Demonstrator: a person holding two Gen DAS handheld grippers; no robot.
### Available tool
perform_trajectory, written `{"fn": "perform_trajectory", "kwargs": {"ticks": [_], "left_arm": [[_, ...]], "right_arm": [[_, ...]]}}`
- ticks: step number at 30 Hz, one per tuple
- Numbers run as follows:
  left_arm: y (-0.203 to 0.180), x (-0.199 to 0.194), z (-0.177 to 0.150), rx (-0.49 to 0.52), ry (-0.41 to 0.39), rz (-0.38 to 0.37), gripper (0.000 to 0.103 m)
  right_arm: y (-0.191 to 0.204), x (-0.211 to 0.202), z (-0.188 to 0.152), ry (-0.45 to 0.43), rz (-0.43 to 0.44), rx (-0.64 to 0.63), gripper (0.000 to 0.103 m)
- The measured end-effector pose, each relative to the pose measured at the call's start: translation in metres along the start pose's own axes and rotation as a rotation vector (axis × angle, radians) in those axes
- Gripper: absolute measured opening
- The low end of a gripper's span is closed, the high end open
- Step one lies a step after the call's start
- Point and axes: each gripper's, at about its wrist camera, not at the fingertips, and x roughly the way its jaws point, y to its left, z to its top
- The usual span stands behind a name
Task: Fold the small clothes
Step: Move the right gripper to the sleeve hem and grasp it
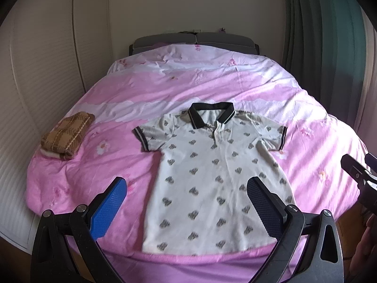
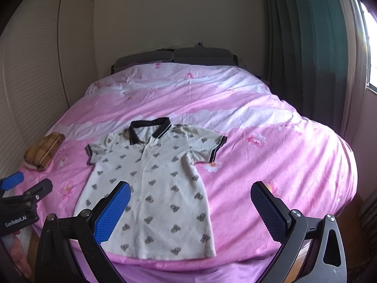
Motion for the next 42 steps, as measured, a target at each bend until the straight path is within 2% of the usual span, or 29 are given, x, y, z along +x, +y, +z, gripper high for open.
{"fn": "perform_trajectory", "kwargs": {"ticks": [8, 12, 15, 17, 18, 23, 25, 33, 40, 42], "left_arm": [[-0.030, 0.058, 0.045, -0.014, -0.028, -0.005, 0.103], [-0.047, 0.095, 0.064, -0.038, -0.051, -0.009, 0.103], [-0.065, 0.127, 0.075, -0.040, -0.051, -0.023, 0.103], [-0.077, 0.150, 0.080, -0.031, -0.045, -0.026, 0.103], [-0.085, 0.163, 0.082, -0.026, -0.044, -0.026, 0.103], [-0.109, 0.214, 0.087, -0.021, -0.029, -0.031, 0.103], [-0.116, 0.232, 0.089, -0.024, -0.022, -0.032, 0.103], [-0.137, 0.291, 0.091, -0.009, 0.013, -0.033, 0.103], [-0.143, 0.313, 0.087, 0.001, 0.039, -0.038, 0.103], [-0.143, 0.313, 0.086, 0.004, 0.039, -0.037, 0.103]], "right_arm": [[-0.033, 0.055, 0.042, -0.046, -0.035, 0.020, 0.103], [-0.053, 0.098, 0.061, -0.073, -0.032, 0.020, 0.101], [-0.063, 0.135, 0.068, -0.077, -0.024, 0.005, 0.090], [-0.068, 0.160, 0.071, -0.060, -0.009, -0.002, 0.077], [-0.073, 0.178, 0.071, -0.050, -0.002, -0.006, 0.074], [-0.099, 0.249, 0.067, 0.025, 0.053, 0.040, 0.048], [-0.109, 0.276, 0.064, 0.063, 0.077, 0.059, 0.043], [-0.122, 0.341, 0.056, 0.118, 0.098, 0.049, 0.041], [-0.132, 0.375, 0.050, 0.145, 0.119, 0.067, 0.041], [-0.135, 0.382, 0.047, 0.163, 0.125, 0.073, 0.037]]}}
